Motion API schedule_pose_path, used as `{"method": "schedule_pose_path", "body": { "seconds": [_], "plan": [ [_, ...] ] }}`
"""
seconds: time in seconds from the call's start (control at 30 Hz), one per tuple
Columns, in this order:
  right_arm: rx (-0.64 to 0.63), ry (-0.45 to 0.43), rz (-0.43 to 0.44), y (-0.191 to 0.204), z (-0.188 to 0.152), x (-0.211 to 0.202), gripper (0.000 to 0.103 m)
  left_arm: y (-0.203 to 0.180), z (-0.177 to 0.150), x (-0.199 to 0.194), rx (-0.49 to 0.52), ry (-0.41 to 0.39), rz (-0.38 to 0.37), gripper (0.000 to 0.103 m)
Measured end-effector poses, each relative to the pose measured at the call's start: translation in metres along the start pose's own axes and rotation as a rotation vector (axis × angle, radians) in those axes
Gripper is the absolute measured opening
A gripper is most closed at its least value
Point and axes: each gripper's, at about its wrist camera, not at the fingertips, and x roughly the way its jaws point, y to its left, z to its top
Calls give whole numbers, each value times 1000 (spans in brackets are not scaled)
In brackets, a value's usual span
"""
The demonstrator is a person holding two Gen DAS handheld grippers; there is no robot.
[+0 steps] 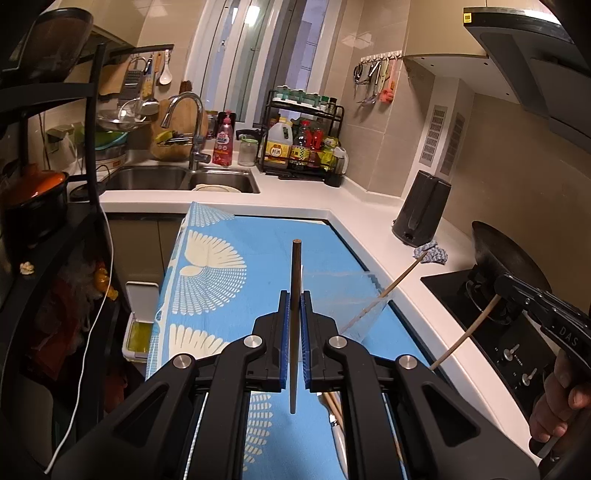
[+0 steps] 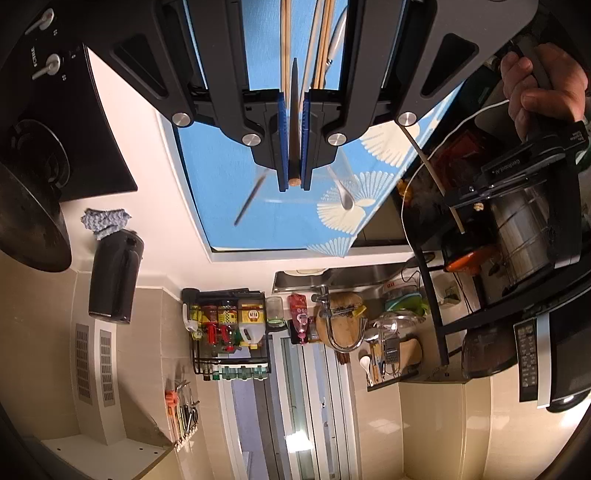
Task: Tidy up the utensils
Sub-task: 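Lift both held chopsticks and carry them above the clear container, then open both tools to drop the chopsticks into the container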
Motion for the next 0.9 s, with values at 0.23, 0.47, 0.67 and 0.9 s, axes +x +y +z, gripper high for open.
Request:
{"method": "schedule_pose_path", "body": {
  "seconds": [0.23, 0.47, 0.67, 0.9],
  "plan": [
    [-8, -92, 12, 9, 54, -4, 6, -15, 55, -1, 22, -55, -58, 6],
    [-25, -198, -4, 17, 105, -3, 6, -23, 102, 10, 32, -123, -81, 6],
    [-69, -206, -55, 20, 105, 34, 6, -26, 100, 55, 80, -57, -52, 6],
    [-42, -71, -50, 7, 77, 93, 6, -28, 73, 100, 151, 93, -24, 6]
  ]
}}
